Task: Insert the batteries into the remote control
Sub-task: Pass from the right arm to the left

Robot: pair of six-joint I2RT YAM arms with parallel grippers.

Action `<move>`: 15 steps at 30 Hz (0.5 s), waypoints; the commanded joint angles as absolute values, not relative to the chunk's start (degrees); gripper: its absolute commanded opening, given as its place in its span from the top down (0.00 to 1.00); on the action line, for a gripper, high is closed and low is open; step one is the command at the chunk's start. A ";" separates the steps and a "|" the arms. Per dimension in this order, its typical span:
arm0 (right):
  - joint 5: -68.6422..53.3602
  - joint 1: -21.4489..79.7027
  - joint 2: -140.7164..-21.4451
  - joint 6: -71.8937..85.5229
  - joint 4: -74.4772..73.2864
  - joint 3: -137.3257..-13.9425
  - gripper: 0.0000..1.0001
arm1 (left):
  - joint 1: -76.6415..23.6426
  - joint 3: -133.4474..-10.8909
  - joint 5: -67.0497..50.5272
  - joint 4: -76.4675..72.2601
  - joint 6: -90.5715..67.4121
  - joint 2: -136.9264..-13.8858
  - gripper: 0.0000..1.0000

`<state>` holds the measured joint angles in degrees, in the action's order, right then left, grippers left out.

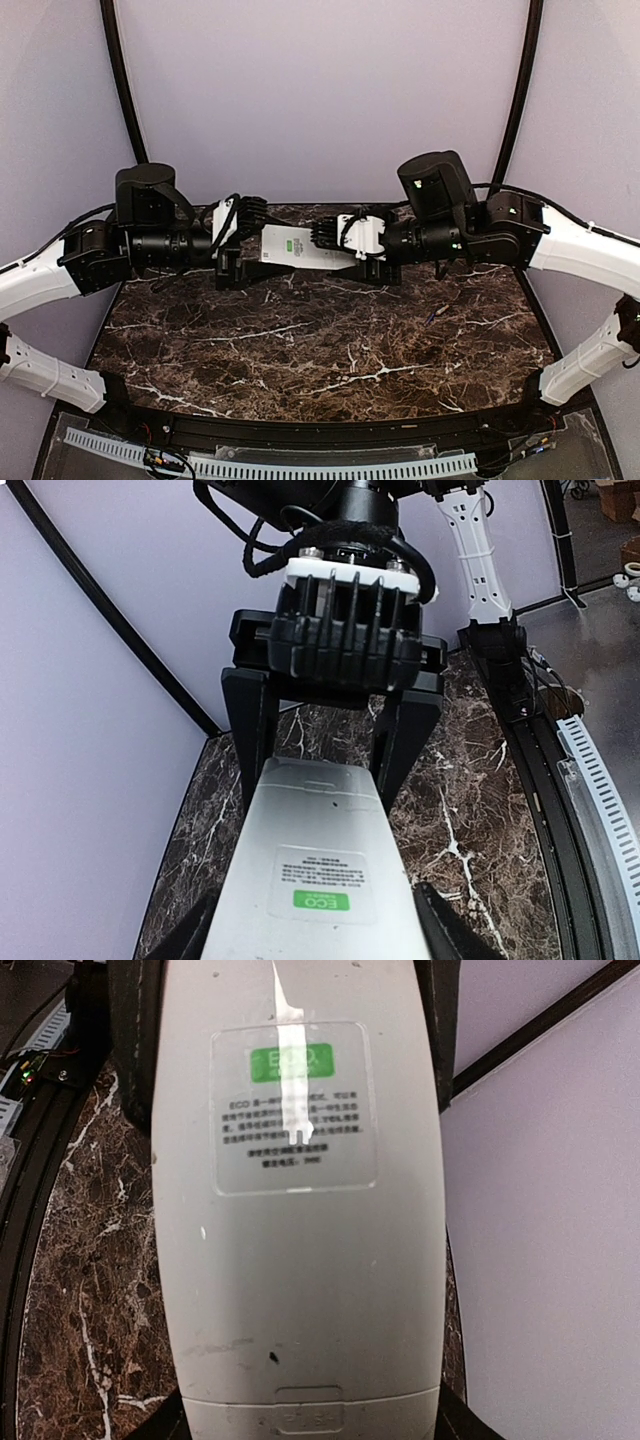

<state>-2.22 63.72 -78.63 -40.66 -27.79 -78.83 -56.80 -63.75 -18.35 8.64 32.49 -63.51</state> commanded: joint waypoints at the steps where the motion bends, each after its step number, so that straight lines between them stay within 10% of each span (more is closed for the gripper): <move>1: -2.81 64.40 -77.78 -40.03 -22.99 -78.89 0.87 | -57.05 -63.36 -19.82 6.58 31.82 -62.12 0.80; 3: -2.00 64.34 -77.10 -38.38 -21.69 -78.48 0.70 | -57.04 -62.41 -19.21 5.24 31.74 -61.53 0.89; 7: -4.20 62.99 -74.70 -31.33 -19.08 -77.72 0.05 | -57.04 -59.67 -17.66 -1.94 30.97 -59.44 1.00; 15: -35.68 48.35 -72.56 0.05 -13.33 -76.95 0.01 | -57.05 -53.27 -17.49 -15.45 32.11 -55.69 1.00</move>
<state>-17.61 54.04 -73.52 -20.14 -20.51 -77.91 -56.80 -55.72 -16.99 -4.91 31.70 -58.35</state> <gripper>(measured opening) 0.986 0.563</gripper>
